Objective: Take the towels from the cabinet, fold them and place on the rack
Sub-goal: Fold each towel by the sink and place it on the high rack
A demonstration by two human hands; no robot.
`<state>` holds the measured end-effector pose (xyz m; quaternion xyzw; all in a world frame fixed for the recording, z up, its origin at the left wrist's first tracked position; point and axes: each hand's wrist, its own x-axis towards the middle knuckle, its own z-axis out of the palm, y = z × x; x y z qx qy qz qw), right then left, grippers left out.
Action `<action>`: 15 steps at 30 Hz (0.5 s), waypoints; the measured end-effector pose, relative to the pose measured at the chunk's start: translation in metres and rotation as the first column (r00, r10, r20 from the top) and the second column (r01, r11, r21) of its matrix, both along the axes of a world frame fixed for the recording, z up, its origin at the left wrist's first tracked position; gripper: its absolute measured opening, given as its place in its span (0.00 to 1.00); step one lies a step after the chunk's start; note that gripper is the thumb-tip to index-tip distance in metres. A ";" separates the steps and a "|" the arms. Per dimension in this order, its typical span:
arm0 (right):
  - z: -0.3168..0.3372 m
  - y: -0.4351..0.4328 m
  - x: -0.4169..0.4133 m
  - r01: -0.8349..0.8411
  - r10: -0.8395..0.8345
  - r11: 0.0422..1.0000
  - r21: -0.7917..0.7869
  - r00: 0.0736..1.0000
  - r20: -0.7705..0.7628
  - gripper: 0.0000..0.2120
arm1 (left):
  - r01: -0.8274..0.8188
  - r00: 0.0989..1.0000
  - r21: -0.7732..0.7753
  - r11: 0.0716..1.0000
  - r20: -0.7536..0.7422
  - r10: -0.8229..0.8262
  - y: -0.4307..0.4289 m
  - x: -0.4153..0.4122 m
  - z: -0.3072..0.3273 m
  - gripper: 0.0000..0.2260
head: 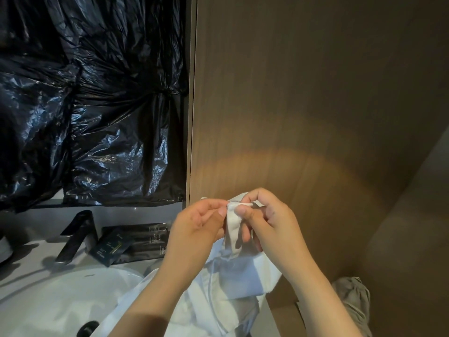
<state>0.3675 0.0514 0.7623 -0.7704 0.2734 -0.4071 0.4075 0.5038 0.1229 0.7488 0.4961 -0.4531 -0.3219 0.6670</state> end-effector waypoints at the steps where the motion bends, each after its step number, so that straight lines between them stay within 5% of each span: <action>1: 0.000 0.000 0.000 0.005 -0.005 1.000 -0.001 1.000 -0.002 0.08 | 0.004 1.000 -0.004 1.000 0.004 -0.004 0.001 0.000 0.001 0.08; 15: 0.006 -0.002 0.002 -0.067 0.067 0.998 0.002 0.997 0.040 0.07 | -0.038 0.999 -0.035 0.999 -0.017 0.037 0.002 0.002 0.007 0.06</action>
